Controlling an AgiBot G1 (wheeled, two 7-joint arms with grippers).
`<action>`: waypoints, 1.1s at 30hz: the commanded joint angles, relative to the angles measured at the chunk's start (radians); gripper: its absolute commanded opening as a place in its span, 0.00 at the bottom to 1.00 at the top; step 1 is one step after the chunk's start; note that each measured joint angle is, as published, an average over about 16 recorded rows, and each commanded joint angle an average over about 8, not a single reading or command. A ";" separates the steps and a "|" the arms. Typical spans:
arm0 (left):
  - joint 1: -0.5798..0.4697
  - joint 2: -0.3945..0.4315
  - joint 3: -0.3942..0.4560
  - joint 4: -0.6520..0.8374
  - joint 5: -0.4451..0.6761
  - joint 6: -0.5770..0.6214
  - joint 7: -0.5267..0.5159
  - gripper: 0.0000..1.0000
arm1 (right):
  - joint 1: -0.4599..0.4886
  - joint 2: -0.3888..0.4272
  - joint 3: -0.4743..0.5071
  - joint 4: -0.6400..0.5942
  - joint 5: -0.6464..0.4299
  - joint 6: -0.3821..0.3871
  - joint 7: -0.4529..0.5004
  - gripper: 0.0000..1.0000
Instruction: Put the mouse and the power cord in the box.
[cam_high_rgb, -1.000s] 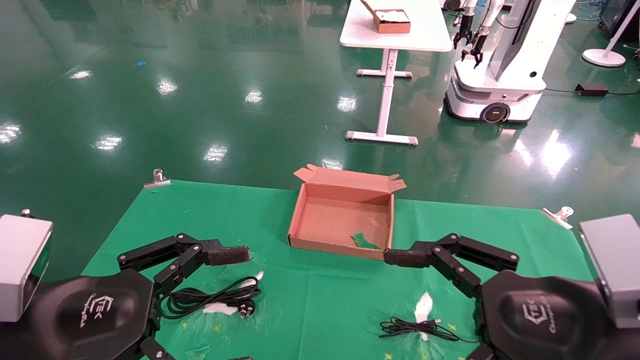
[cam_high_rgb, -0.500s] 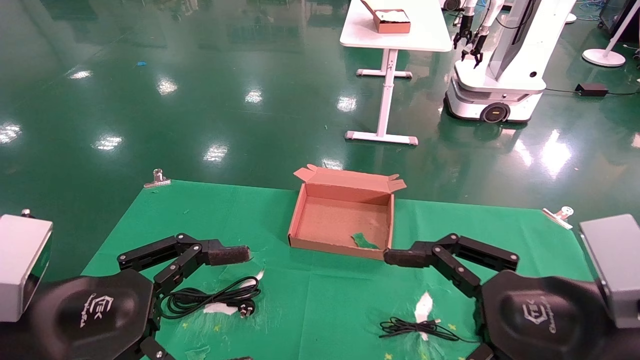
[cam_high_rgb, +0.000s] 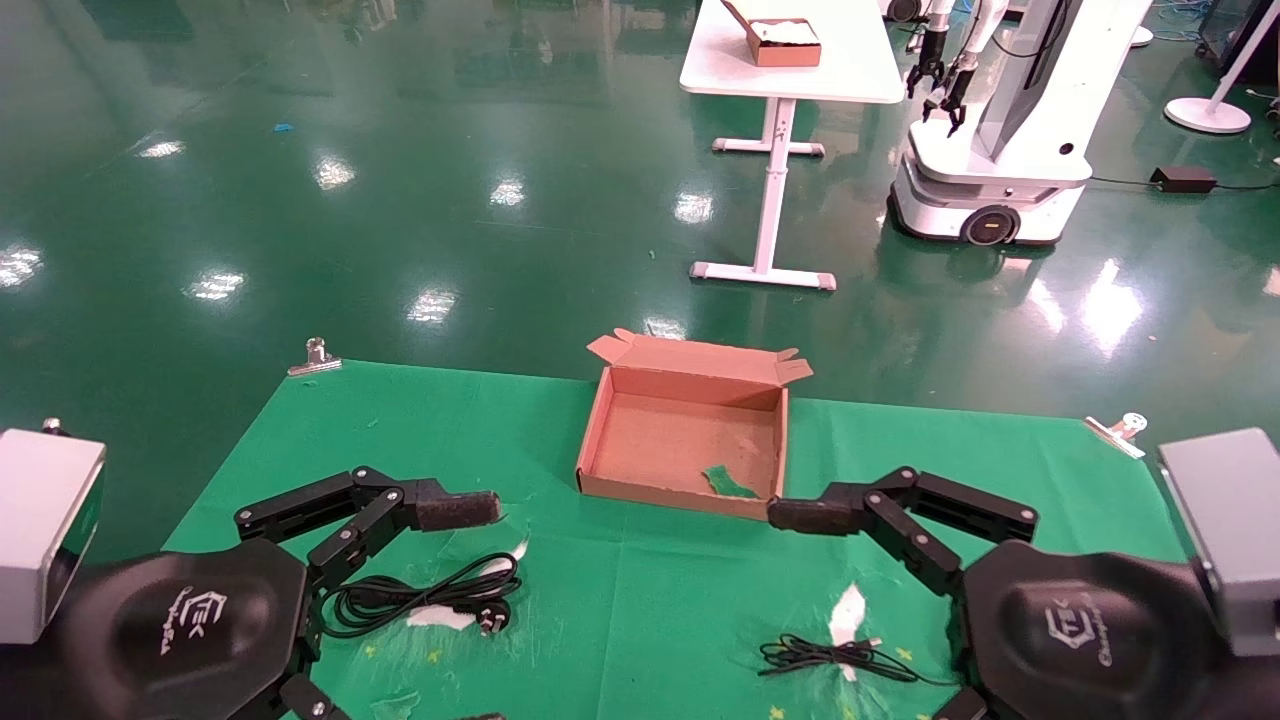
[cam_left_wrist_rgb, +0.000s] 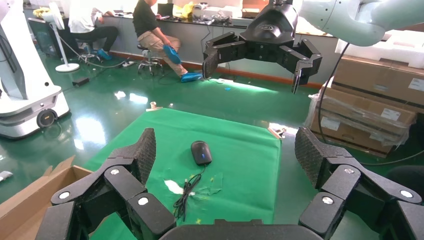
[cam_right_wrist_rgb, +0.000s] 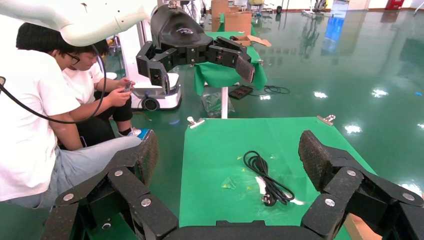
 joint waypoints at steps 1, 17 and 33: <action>0.004 -0.002 -0.005 0.002 -0.012 0.003 0.005 1.00 | 0.000 -0.001 0.001 -0.001 0.004 -0.004 -0.004 1.00; -0.214 0.133 0.315 -0.049 0.817 -0.135 -0.208 1.00 | 0.006 0.047 -0.100 0.055 -0.274 0.126 0.126 1.00; -0.239 0.172 0.344 -0.011 0.913 -0.159 -0.237 1.00 | 0.005 0.032 -0.106 0.045 -0.272 0.121 0.122 1.00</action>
